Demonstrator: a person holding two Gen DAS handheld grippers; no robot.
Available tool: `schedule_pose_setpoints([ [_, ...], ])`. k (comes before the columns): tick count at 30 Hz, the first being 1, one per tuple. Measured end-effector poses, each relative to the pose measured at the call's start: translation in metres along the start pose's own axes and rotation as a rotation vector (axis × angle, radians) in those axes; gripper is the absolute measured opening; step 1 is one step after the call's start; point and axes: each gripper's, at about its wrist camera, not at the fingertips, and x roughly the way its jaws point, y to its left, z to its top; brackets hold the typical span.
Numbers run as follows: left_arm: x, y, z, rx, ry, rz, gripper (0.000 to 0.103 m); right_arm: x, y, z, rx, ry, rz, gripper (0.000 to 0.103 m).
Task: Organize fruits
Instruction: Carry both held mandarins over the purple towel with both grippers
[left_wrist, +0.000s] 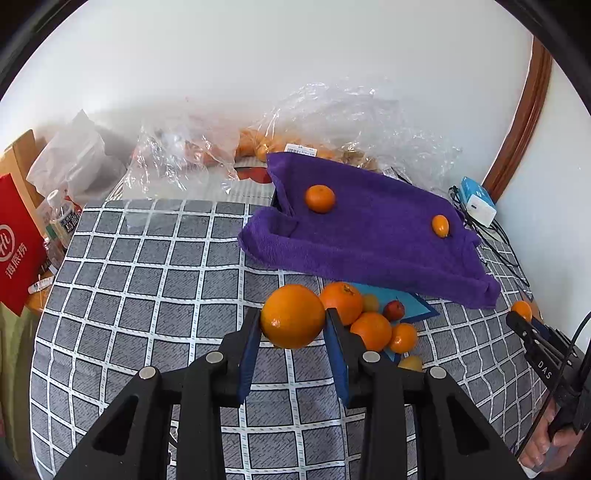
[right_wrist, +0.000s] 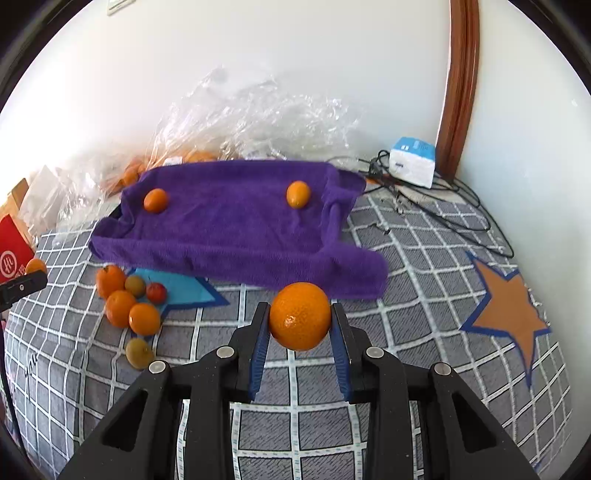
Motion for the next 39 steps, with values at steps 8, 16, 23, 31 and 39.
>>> schedule_pose_setpoints([
  [8, -0.004, -0.001, 0.013, 0.002, -0.017, -0.011, 0.033, -0.006, 0.004, 0.018, 0.008, -0.017, -0.003, 0.032],
  [16, -0.008, 0.000, 0.021, -0.004, -0.033, -0.020, 0.033, -0.010, 0.010, 0.026, -0.004, -0.026, -0.009, 0.032],
  [23, -0.007, -0.001, 0.027, -0.006, -0.030, -0.027, 0.033, -0.012, 0.010, 0.031, 0.009, -0.028, -0.015, 0.032],
  [31, -0.005, -0.004, 0.032, 0.004, -0.034, -0.031, 0.033, -0.014, 0.008, 0.037, 0.024, -0.034, -0.021, 0.032],
  [39, -0.003, -0.004, 0.040, 0.007, -0.041, -0.032, 0.033, -0.011, 0.005, 0.044, 0.026, -0.040, -0.034, 0.032],
])
